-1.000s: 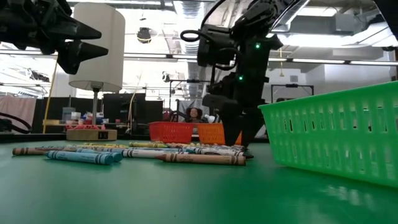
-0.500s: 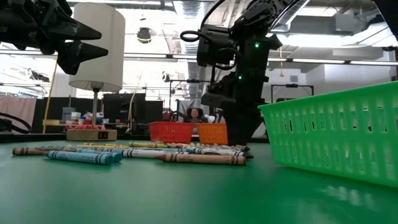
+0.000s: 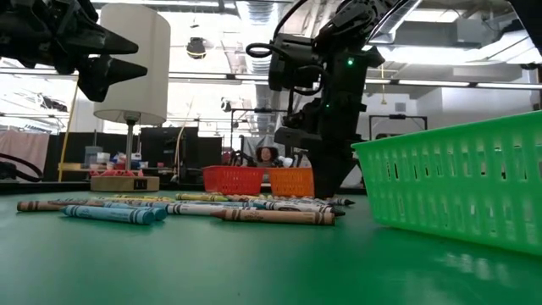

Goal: Sort crayons
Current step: Put the black crayon into the black bin

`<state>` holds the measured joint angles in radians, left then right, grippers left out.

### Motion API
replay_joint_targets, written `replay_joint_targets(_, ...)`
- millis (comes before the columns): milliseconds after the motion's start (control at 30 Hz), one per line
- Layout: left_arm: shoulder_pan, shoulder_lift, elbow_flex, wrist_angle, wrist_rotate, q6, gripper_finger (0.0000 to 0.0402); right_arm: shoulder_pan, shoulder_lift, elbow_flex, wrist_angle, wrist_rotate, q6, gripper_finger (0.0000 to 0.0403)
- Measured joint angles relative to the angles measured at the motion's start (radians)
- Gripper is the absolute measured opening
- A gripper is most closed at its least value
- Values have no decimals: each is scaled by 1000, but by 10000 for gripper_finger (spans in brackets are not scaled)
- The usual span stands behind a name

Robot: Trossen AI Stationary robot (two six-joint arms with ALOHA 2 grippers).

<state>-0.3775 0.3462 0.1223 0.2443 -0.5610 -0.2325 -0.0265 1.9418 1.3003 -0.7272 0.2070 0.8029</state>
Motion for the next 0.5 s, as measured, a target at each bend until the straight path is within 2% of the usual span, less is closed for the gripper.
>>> replay_joint_targets(133, 0, 0, 0, 0, 0, 0, 215, 8, -18, -2, 3, 4, 1, 5)
replay_joint_targets(333, 0, 0, 0, -1, 0, 0, 215, 12, -92, -6, -27, 0, 5, 4)
replay_joint_targets(500, 0, 0, 0, -3, 1, 0, 215, 27, -152, -3, -125, 1, 28, 4)
